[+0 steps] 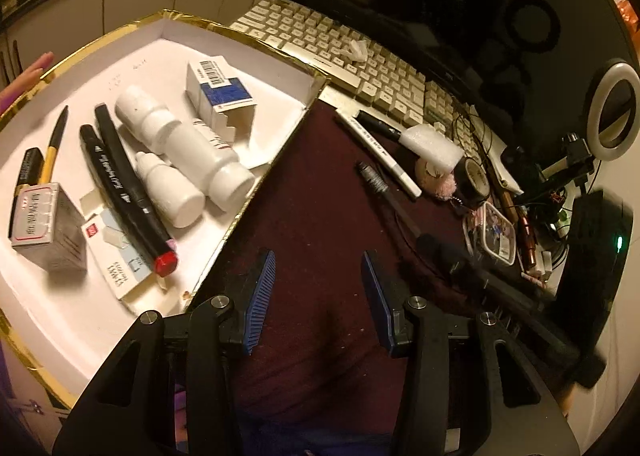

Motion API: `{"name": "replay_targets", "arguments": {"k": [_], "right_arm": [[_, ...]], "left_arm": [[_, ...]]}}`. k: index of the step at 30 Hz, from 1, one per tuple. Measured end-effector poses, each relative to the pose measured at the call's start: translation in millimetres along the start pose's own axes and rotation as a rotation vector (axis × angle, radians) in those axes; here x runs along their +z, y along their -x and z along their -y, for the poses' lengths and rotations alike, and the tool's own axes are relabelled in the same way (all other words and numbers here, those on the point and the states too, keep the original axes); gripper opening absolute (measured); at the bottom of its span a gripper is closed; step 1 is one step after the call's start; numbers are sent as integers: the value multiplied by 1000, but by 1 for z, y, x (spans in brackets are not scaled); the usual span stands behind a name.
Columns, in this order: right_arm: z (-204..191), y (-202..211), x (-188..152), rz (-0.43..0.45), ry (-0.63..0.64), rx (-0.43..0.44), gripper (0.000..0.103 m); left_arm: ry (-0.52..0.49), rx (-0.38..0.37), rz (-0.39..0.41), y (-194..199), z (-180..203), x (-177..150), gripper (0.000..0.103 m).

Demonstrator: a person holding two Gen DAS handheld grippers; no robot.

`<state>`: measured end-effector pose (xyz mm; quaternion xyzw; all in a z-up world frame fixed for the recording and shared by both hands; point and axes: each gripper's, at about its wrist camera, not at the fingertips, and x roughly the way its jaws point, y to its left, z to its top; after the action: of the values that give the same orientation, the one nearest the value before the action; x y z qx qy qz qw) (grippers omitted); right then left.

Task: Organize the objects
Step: 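Move both tools back over the desk, then grasp the black pen on the desk with left tool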

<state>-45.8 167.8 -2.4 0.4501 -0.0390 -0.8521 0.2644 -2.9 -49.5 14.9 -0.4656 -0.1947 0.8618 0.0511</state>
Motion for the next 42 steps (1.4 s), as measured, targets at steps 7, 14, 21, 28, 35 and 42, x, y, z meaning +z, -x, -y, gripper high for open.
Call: {"name": "replay_targets", "arguments": {"k": [7,14,21,28,35,42], "right_arm": [[-22,-20,-23,-64,22,21,6],[-32,-22,-25,-93,30,123,7],[-9,7,-8,-3,40,113,10],[21,11,7,41,2,13,48],[30,7,5,35,-4,-34,48],[26,4,14,61,31,-40,48]], "left_arm": [[-11,7,-39,-14,7,1,44],[-3,12,-28,-11,4,3,44],[-23,17,-50,-20,10,1,44],[-158,104,-77,-38,37,-11,44],[-189,117,-48,-49,42,-13,44],[-227,160,-37,-57,47,-9,14]]}}
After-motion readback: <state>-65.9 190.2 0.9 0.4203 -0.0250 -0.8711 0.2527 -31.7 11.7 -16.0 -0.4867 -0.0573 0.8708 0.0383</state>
